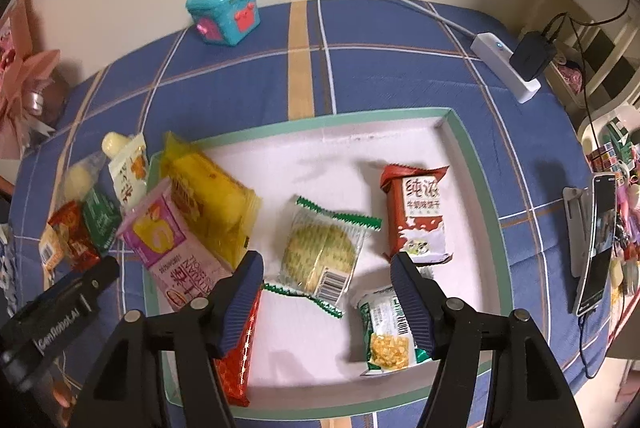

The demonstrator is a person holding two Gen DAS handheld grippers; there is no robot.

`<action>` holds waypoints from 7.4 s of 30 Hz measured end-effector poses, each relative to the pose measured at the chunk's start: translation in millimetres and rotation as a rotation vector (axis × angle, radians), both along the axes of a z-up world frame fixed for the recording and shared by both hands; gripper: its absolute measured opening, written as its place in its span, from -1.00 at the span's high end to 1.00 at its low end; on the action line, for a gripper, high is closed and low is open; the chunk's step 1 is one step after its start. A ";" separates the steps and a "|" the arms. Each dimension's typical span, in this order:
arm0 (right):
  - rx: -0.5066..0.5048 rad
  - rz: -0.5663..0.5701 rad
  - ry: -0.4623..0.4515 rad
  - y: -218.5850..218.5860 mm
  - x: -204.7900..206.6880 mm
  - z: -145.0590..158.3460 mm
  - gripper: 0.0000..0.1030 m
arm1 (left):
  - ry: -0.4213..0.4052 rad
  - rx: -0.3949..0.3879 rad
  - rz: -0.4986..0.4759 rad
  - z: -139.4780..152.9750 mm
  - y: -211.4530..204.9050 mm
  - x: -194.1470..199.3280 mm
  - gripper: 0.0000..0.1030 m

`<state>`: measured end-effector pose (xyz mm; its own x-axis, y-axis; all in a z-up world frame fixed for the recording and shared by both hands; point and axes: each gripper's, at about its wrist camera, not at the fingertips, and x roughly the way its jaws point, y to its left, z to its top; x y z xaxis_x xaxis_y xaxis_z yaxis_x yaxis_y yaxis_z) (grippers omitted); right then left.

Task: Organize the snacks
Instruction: 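Open right gripper releasing cracker pack while left gripper releases pink cake packet in tray, then withdraw both open grippers from the tray toward the snack pile, then move left gripper toward red chip bag while right gripper approaches green packet, then close left gripper on red chip bag while right gripper grasps green packet, then lift both held packets and carry them over the white tray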

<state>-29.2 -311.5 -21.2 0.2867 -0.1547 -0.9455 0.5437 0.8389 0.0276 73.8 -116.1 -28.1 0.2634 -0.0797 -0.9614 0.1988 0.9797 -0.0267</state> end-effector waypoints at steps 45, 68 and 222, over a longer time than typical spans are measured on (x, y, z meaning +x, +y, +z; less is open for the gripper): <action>-0.064 0.117 -0.039 57.2 30.0 7.3 -1.00 | 0.003 0.037 0.135 -8.4 69.3 29.4 -0.96; -0.013 0.349 -0.107 164.7 88.9 -4.0 -1.00 | -0.045 -0.032 0.320 2.3 162.4 61.8 -0.96; 0.047 -0.169 -0.197 -92.8 -23.8 52.1 0.17 | -0.096 -0.120 -0.354 35.0 -128.2 -65.5 0.00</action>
<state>-52.9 -404.2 30.9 0.4394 -0.1735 -0.8814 0.6562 0.7321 0.1830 8.3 -244.4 6.9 0.2880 -0.2923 -0.9119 0.5311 0.8411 -0.1019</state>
